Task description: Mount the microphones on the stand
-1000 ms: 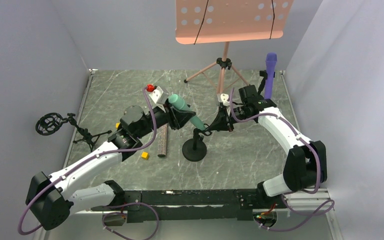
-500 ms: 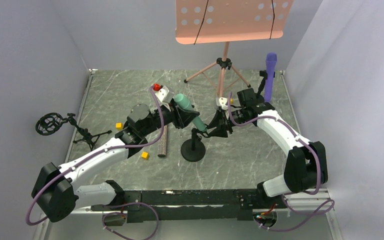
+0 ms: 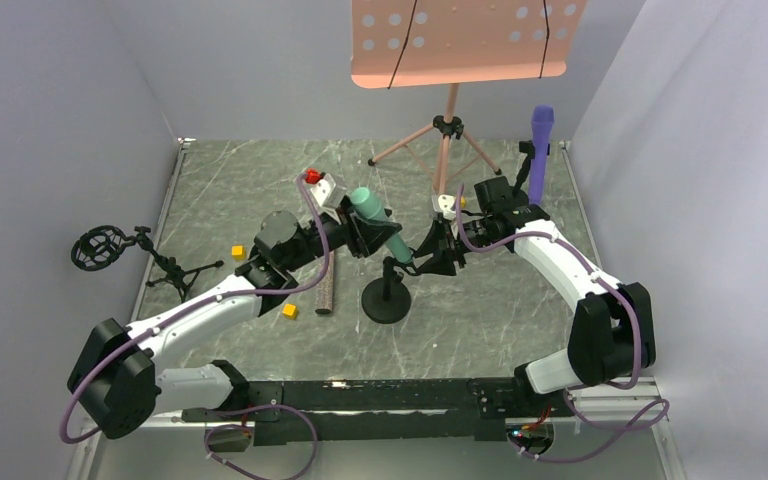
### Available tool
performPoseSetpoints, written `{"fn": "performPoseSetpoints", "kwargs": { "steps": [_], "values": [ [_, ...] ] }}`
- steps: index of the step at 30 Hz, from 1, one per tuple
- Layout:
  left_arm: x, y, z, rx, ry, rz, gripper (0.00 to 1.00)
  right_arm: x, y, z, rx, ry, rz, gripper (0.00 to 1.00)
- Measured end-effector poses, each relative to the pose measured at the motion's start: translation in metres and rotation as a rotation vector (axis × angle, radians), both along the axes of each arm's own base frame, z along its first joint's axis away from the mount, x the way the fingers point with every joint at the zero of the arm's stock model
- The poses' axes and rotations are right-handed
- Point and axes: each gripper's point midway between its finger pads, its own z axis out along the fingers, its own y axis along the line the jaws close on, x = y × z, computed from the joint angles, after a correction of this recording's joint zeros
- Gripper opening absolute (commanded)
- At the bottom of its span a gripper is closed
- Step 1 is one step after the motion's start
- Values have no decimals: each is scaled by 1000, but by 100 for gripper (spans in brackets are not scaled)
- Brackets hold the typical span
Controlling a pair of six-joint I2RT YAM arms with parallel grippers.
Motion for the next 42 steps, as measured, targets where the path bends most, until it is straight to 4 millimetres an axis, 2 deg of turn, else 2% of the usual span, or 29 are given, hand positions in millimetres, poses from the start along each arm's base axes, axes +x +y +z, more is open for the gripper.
{"fn": "performPoseSetpoints", "kwargs": {
  "steps": [4, 9, 19, 23, 26, 42],
  "values": [
    [-4, -5, -3, -7, 6, -43, 0, 0, 1, 1, 6, 1, 3, 55],
    [-6, -15, -24, 33, 42, -91, 0, -2, 1, 2, 11, 9, 6, 56],
    [-7, -16, -42, 96, 54, -91, 0, -2, 1, 1, 10, 9, 7, 60],
    [-6, -18, -67, 144, 87, -94, 0, -3, -1, -1, 0, 11, 6, 63],
    [-8, -21, -86, 172, 124, -117, 0, -4, -2, -4, -15, 18, 3, 70],
    [-11, -27, -95, 205, 90, -140, 0, 5, -20, -11, -40, 26, -55, 72]
  ]
}}
